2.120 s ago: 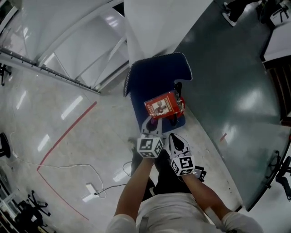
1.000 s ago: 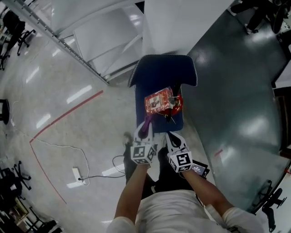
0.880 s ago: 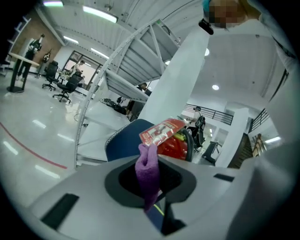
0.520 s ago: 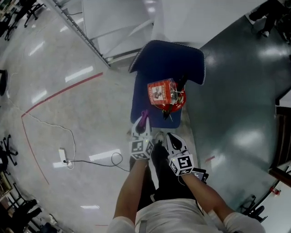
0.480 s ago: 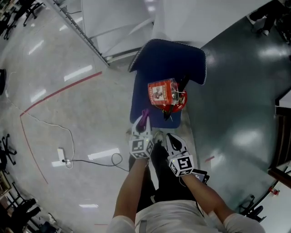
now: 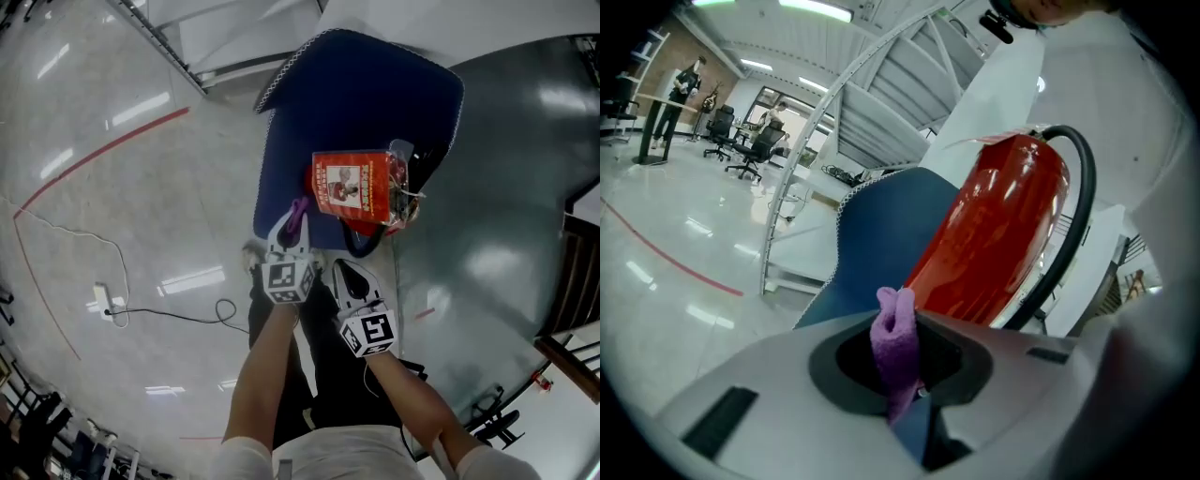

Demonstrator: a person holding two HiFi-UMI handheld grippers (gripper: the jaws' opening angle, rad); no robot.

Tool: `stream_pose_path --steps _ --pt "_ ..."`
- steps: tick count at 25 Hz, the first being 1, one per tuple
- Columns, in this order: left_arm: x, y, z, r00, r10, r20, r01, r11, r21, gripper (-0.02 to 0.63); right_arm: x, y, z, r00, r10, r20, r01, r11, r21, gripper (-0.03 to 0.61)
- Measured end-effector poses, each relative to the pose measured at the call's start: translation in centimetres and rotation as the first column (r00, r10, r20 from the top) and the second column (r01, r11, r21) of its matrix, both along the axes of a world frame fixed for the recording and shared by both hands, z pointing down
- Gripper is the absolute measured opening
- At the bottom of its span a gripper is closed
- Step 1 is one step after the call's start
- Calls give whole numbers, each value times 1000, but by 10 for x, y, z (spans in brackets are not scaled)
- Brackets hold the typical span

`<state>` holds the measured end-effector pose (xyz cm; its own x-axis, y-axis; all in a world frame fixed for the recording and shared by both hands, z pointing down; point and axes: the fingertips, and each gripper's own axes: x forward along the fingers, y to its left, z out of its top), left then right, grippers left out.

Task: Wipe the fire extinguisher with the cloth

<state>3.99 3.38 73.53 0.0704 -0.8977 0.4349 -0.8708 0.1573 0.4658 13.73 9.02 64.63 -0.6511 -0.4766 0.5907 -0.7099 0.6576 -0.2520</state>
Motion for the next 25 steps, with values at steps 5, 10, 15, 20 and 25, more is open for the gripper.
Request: stream_pose_path --steps 5,10,15,20,25 --pt "6 -18 23 1000 6 -26 -6 1000 -8 51 -6 4 1 999 -53 -8 53 999 -13 12" --pt "8 -33 37 997 -17 -71 16 1000 -8 50 -2 15 -3 997 -80 -23 80 996 -35 12" --pt "5 -42 20 994 -29 -102 32 999 33 49 0 16 -1 997 -80 -23 79 996 -51 12" --pt "7 -40 -6 993 -36 -111 43 997 66 49 2 10 -7 996 -84 -17 84 996 -31 12" --pt "12 -38 -52 990 -33 -134 46 994 100 49 7 2 -22 998 -60 -5 60 998 8 12"
